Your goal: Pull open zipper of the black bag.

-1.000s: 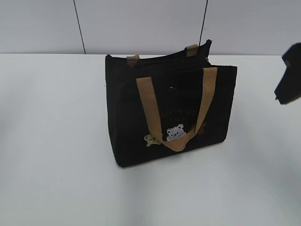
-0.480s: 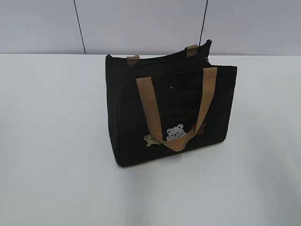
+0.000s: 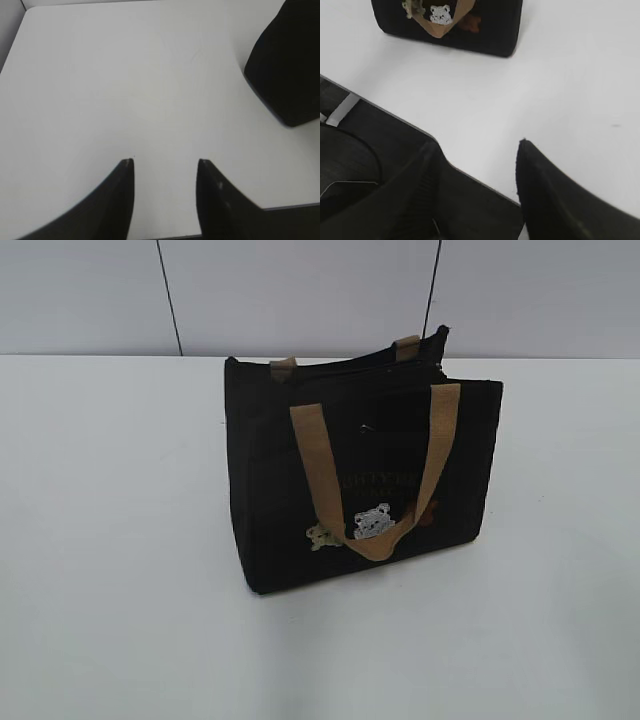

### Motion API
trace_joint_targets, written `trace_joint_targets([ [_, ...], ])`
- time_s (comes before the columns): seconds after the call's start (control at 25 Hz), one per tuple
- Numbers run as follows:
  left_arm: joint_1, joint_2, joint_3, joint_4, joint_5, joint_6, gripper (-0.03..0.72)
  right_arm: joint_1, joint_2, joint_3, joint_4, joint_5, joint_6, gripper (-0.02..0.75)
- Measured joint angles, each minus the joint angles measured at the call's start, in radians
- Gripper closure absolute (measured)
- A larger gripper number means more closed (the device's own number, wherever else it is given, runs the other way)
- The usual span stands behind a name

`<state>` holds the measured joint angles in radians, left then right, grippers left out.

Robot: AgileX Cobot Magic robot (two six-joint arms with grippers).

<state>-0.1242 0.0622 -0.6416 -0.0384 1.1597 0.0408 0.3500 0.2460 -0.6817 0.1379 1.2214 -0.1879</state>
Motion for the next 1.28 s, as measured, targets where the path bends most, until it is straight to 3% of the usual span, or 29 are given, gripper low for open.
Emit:
trace_joint_targets([
  [0.32, 0.000, -0.068, 0.090, -0.071, -0.071, 0.001, 0.379, 0.000, -0.243, 0.139, 0.001, -0.070, -0.045, 0.360],
  [0.48, 0.000, -0.068, 0.098, -0.073, -0.086, 0.001, 0.379, 0.000, -0.254, 0.211, 0.006, -0.107, -0.042, 0.360],
  [0.88, 0.001, -0.068, 0.098, -0.072, -0.090, 0.001, 0.379, -0.005, -0.254, 0.215, 0.014, -0.122, -0.042, 0.360],
  [1.0, 0.010, -0.068, 0.098, -0.070, -0.091, 0.001, 0.379, -0.070, -0.254, 0.215, 0.016, -0.122, -0.042, 0.360],
  [1.28, 0.011, -0.068, 0.098, -0.069, -0.092, 0.001, 0.379, -0.384, -0.254, 0.215, 0.017, -0.123, -0.042, 0.360],
])
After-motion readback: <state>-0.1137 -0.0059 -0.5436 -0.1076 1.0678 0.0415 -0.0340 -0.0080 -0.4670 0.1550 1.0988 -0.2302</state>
